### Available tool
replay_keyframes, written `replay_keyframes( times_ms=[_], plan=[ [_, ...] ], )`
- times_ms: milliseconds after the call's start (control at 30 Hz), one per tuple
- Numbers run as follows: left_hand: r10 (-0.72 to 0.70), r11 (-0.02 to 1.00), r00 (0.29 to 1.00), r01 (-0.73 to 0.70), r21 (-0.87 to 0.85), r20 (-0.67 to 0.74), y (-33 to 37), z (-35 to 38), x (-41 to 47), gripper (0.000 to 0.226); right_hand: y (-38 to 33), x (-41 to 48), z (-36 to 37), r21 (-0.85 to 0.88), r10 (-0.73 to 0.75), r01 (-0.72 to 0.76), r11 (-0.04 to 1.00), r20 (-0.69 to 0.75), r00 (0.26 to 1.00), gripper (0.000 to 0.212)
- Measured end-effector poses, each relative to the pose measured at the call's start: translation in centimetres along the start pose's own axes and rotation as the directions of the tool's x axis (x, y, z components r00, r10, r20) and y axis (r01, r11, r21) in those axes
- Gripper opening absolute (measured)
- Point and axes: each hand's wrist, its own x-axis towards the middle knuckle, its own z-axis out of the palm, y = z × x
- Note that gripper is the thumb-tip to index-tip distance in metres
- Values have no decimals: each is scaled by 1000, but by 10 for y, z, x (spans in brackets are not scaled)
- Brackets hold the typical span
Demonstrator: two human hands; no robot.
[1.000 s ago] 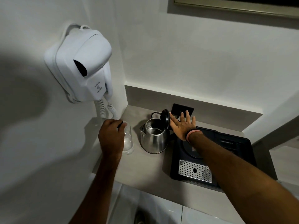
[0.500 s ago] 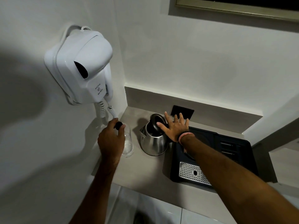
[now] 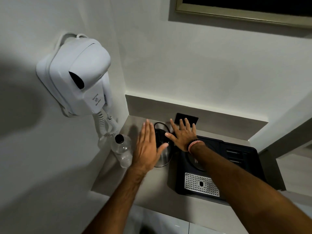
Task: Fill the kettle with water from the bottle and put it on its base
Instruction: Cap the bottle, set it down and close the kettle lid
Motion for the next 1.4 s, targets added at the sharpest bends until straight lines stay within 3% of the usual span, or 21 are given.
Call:
replay_keyframes(
  times_ms=[133,333,500,633,733,1033,1233,1400],
  plan=[
    [-32,995,986,16,97,163,-8,36,9,112,17,-4,0,-36,-23,23,999,9,1000,80],
    [-47,996,989,35,87,140,-12,48,8,106,28,-6,0,-74,-77,80,994,40,996,110],
    [-82,993,987,69,94,141,-13,49,9,121,28,1,8,-58,-136,141,988,77,988,92],
    [-305,945,931,322,-59,201,-8,44,17,147,26,8,15,123,-138,131,984,51,989,71],
    [-389,881,900,427,-206,198,-4,45,21,144,23,10,15,248,-106,92,964,48,993,50],
    [-349,891,935,350,-289,55,-3,44,17,124,22,-1,-1,289,-123,114,951,14,992,38],
    [-266,918,963,267,-293,44,49,16,40,115,64,-29,-42,324,-88,106,940,-69,994,31],
    [-176,949,984,178,-261,28,103,22,54,123,113,-58,-63,318,4,29,948,-103,995,32]
  ],
)
